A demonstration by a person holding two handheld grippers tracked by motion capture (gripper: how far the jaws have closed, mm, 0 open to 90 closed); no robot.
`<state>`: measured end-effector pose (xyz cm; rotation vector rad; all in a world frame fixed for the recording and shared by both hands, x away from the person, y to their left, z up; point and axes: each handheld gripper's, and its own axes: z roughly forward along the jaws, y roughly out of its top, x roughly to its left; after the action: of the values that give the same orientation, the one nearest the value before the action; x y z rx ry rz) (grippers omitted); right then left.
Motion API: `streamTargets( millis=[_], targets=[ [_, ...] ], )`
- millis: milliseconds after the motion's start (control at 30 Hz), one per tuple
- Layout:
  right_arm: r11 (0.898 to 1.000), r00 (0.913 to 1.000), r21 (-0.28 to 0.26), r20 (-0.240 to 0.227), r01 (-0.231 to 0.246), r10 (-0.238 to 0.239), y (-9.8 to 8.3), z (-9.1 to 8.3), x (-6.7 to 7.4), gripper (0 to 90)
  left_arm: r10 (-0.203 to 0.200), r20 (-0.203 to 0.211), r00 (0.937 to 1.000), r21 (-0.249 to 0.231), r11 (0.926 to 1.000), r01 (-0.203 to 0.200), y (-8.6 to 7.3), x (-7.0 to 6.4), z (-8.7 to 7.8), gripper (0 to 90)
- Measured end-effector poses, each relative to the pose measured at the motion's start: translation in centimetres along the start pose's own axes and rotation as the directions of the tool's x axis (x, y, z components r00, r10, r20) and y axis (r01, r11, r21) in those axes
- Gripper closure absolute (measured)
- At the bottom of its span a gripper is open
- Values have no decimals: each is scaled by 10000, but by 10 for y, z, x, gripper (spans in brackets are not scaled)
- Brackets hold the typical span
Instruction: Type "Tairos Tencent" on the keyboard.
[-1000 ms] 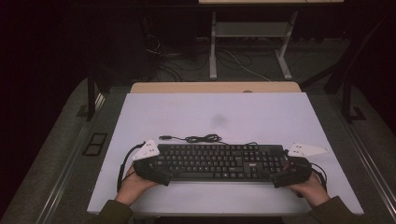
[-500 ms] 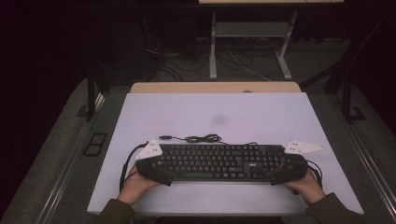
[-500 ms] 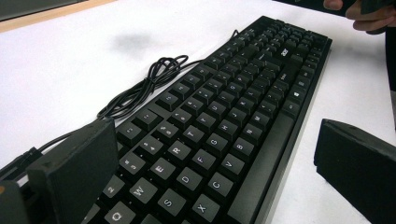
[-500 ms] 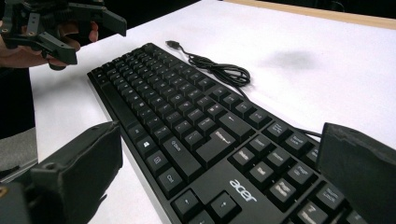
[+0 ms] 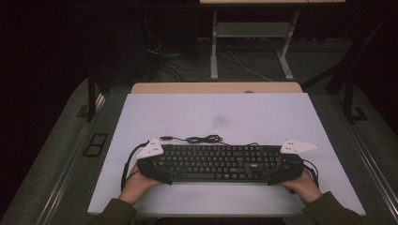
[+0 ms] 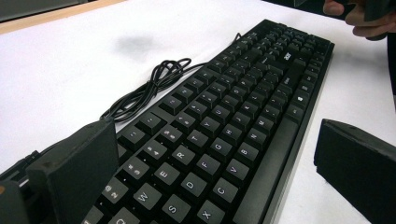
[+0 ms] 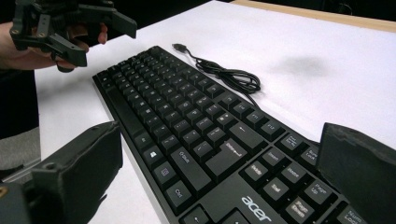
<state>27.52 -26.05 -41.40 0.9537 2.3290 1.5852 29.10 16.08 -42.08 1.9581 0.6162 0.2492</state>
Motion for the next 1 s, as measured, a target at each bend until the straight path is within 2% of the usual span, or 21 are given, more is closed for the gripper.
streamTargets(
  millis=[167, 333, 667, 700, 967, 1000],
  targets=[
    [9999, 9999, -6, -120, 124, -124, 2, 2, 2, 3, 52, 33, 10000, 5, 10000, -53, 0, -2, 0, 0],
    [10000, 9996, -24, -286, 48, -49, 6, 8, 3, 3, 18, 23, 10000, -12, 10000, -18, -1, -2, -1, 0],
    [9999, 9993, -3, -346, 107, -107, 10, 18, 4, 6, -7, -56, 10000, -2, 10000, 7, -2, -3, -3, 0],
    [9999, 9992, 36, -374, 126, -124, 11, 18, 4, 33, -27, -56, 10000, 3, 10000, 27, -2, -3, -3, 0],
    [9997, 9990, 232, -449, 46, -35, 13, 27, 5, 53, 4, -56, 10000, -58, 10000, -4, 0, -4, -2, 0],
    [9995, 9988, 326, -492, 19, -3, 13, 30, 6, 80, 20, -49, 10000, -67, 10000, -20, 0, -4, -1, 0]
  ],
)
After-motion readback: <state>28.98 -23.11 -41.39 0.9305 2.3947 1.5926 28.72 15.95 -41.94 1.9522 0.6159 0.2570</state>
